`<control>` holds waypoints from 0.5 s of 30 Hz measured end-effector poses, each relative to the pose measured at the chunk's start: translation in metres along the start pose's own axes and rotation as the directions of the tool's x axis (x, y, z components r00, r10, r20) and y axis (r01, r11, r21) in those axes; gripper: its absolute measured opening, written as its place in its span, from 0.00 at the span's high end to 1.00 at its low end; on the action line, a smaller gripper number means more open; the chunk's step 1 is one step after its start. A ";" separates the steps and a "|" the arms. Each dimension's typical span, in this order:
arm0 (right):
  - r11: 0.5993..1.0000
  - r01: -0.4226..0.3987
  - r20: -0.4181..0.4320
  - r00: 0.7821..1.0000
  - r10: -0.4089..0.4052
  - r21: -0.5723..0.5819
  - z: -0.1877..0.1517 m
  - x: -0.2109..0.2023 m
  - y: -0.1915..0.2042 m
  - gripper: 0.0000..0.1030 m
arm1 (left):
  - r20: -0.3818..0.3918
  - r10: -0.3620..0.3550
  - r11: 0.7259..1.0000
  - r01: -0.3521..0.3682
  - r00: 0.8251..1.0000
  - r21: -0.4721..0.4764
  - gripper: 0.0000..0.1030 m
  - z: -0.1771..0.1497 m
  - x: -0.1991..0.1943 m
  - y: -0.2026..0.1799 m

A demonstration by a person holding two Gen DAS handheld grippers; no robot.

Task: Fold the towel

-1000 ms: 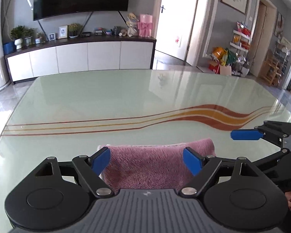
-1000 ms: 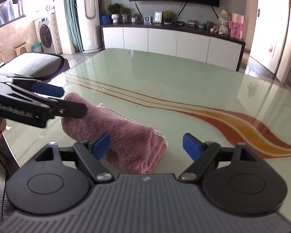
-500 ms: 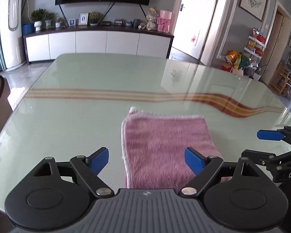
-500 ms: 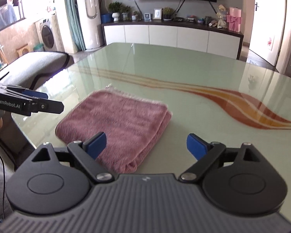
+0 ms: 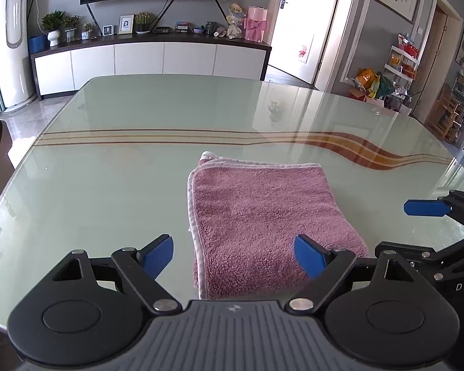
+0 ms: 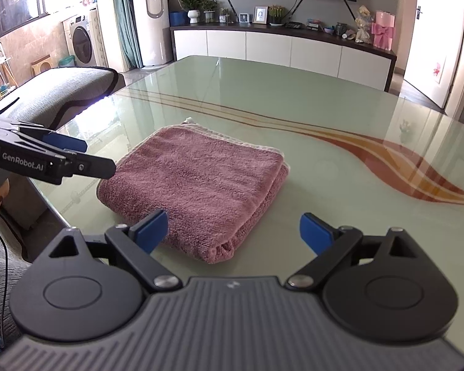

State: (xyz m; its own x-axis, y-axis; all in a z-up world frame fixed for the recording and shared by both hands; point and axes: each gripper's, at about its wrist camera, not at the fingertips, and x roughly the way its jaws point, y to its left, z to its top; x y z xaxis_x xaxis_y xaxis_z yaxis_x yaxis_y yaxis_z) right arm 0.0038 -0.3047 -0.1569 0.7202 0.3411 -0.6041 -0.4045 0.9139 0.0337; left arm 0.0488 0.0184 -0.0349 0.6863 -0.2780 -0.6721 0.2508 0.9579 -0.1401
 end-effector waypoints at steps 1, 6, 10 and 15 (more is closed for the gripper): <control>1.000 -0.003 0.001 1.000 0.003 0.002 0.000 0.000 0.000 0.08 | 0.003 0.003 1.000 -0.003 1.000 0.001 0.15 0.001 0.001 0.000; 1.000 -0.013 0.002 1.000 0.013 0.002 -0.004 0.000 -0.002 0.08 | 0.025 0.029 1.000 -0.029 0.999 0.002 0.15 0.008 0.013 0.007; 0.999 -0.033 0.007 0.999 0.033 0.010 -0.006 0.000 -0.004 0.08 | 0.042 0.017 0.999 -0.018 0.999 0.027 0.16 0.019 0.032 0.014; 0.998 -0.059 0.001 0.998 0.059 0.018 -0.007 0.002 -0.007 0.08 | 0.036 -0.012 0.997 0.010 0.999 0.070 0.24 0.030 0.059 0.018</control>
State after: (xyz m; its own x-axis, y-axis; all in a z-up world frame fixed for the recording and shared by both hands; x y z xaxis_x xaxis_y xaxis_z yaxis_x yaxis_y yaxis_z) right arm 0.0042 -0.3123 -0.1641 0.6959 0.3944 -0.6001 -0.4360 0.8961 0.0833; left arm 0.1137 0.0170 -0.0552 0.7073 -0.2922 -0.6437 0.3048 0.9476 -0.0953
